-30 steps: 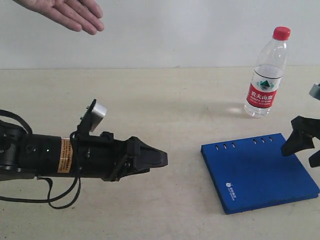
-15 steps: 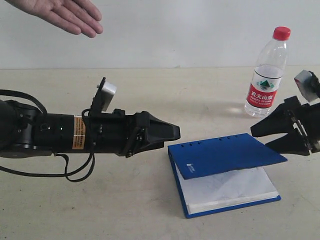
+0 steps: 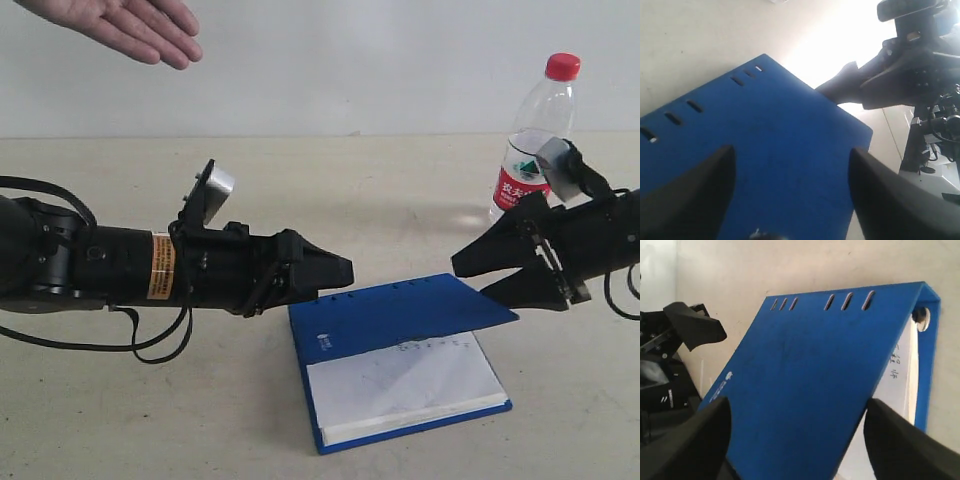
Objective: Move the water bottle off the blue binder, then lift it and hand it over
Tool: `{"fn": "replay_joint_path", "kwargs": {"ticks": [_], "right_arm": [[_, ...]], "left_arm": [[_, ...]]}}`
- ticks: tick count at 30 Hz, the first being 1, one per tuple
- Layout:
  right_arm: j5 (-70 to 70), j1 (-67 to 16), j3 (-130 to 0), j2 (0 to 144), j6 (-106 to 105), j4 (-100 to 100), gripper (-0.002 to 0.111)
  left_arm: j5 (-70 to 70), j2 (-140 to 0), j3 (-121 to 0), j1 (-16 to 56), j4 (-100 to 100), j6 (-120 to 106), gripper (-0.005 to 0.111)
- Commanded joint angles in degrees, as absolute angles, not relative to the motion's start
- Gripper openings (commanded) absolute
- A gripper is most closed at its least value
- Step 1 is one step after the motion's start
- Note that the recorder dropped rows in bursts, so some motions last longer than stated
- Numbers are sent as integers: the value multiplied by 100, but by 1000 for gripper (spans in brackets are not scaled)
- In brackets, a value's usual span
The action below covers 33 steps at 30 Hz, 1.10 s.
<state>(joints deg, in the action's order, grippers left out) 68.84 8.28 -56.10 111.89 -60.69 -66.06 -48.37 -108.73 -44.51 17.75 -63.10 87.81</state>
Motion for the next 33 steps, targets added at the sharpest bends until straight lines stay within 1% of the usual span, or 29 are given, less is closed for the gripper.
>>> {"fn": "replay_joint_path", "kwargs": {"ticks": [1,2,4,6,9,17,20,26,33], "right_arm": [[6996,732,-5597,11151,-6116,-6673,58],[6996,732,-5597,11151,-5979,-6673,53],[6996,732,-5597,11151,-5683,-6673,39],[6996,732,-5597,11151,-5479,-6557,32],[6996,732,-5597,11151,-5136,-6219,31],[6996,716,-5597,11151,-4561,-6098,31],[6996,544,-5582,11151,-4516,-6014,31],[6996,-70,-5314,11151,-4822,-5947,31],[6996,-113,-5314,11151,-4836,-6053,31]], "left_arm": [[-4839,-10875,-4472,1789,-6412,8814,61],[-4839,-10875,-4472,1789,-6452,8814,61],[-4839,-10875,-4472,1789,-6569,8814,61],[-4839,-10875,-4472,1789,-6629,8814,61],[-4813,-10875,-4472,1789,-6628,8790,61],[-4800,-10875,-4472,1720,-6628,8739,61],[-4800,-10875,-4472,1696,-6617,8682,61],[-4800,-10875,-4472,1644,-6617,8658,61],[-4790,-10875,-4472,1644,-6905,8658,61]]}}
